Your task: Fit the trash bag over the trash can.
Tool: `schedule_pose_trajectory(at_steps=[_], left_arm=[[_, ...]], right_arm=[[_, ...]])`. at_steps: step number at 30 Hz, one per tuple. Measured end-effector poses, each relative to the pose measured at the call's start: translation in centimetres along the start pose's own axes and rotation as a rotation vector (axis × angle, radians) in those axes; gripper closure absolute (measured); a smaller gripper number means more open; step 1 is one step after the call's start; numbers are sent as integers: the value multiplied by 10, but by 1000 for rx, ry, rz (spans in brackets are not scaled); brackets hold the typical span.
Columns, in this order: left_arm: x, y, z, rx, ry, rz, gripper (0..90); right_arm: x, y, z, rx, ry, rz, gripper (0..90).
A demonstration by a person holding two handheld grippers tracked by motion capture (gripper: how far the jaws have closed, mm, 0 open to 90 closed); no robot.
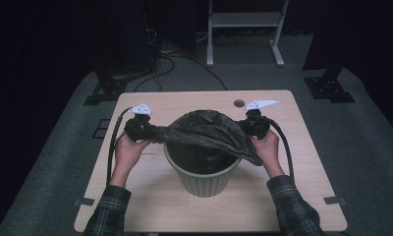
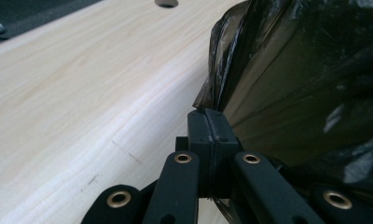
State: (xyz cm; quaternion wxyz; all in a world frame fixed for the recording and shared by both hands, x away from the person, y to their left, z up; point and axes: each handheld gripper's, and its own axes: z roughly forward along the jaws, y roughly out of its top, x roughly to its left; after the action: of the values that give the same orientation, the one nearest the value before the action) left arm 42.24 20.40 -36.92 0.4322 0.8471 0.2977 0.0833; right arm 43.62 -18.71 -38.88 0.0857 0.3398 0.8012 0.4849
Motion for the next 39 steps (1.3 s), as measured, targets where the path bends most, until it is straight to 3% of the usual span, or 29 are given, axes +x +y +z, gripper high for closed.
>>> schedule_pose_trajectory(at_steps=[10, 11, 14, 19, 22, 24, 30, 35, 39], left_arm=[[-1, -16, 13, 20, -22, -21, 899], [-1, -16, 13, 18, -20, -20, 899], [-1, -15, 8, 6, -18, -22, 899], [1, -16, 3, 2, -15, -23, 900], [-1, -15, 1, -3, -16, -18, 900], [-2, -14, 0, -8, -19, -18, 900], [-3, -14, -1, -4, -17, -16, 899], [-4, -14, -3, -3, -14, -16, 899], [-4, -14, -3, -8, -17, -17, 899]], right_arm=[[-1, -28, 13, 41, 14, 31, 897], [-1, -28, 11, 39, 9, 28, 864], [-2, -21, -7, -15, -9, 31, 793], [-3, -4, -52, -89, -47, 10, 752], [2, 6, -80, -134, -35, 0, 706], [10, 12, -97, -171, -11, -15, 673], [48, 23, -129, -246, 145, -65, 573], [81, 23, -133, -263, 260, -120, 566], [97, 26, -124, -239, 289, -170, 580]])
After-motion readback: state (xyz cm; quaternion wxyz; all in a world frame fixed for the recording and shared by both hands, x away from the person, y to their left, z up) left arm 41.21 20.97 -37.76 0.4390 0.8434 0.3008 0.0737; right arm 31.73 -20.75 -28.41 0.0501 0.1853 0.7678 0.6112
